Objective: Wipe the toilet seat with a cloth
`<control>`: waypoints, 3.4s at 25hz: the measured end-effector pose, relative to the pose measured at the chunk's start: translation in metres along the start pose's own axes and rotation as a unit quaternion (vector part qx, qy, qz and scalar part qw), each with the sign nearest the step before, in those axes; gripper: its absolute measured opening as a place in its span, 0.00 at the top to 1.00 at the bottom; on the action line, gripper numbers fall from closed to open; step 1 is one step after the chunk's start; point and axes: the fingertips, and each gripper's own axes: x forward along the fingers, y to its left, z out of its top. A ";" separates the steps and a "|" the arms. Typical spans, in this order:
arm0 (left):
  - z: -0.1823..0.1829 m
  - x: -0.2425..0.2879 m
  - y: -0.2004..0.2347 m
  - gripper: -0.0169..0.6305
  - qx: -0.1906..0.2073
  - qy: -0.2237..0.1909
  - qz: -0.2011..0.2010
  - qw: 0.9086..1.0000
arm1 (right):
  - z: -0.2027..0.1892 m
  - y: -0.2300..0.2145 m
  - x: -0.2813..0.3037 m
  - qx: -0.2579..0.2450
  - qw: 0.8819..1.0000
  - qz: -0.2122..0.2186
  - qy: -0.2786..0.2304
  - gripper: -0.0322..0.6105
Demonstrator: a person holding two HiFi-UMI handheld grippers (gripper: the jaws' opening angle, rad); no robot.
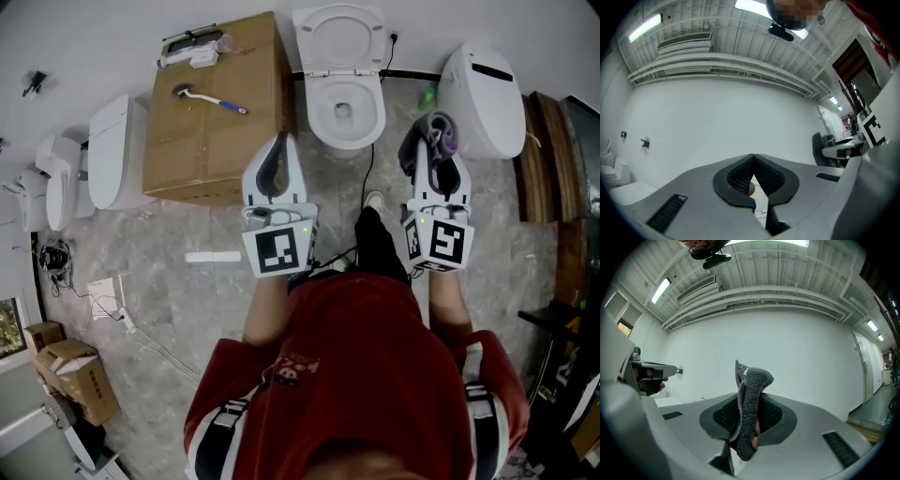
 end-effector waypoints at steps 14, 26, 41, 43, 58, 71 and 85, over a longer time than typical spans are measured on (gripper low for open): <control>-0.025 0.163 -0.003 0.95 0.011 0.010 0.009 1.000 | -0.025 -0.059 0.155 0.002 1.000 0.019 0.010 0.84; -0.053 0.321 -0.028 0.95 0.040 0.033 0.022 0.998 | -0.061 -0.137 0.295 0.023 0.999 0.040 0.024 0.84; -0.092 0.396 0.001 0.95 0.001 0.036 0.022 0.999 | -0.086 -0.118 0.379 -0.007 0.997 0.059 0.052 0.84; -0.100 0.401 0.015 0.95 -0.006 0.037 0.019 0.999 | -0.091 -0.106 0.390 -0.008 0.997 0.051 0.052 0.84; -0.190 0.468 0.103 0.95 -0.054 0.020 -0.043 0.997 | -0.150 -0.025 0.493 -0.040 0.996 0.000 0.077 0.84; -0.300 0.497 0.087 0.95 -0.043 0.031 -0.016 0.998 | -0.265 -0.019 0.571 -0.027 0.996 0.042 0.077 0.84; -0.368 0.500 0.098 0.95 -0.040 0.026 0.012 0.999 | -0.325 0.014 0.634 -0.043 0.997 0.045 0.049 0.84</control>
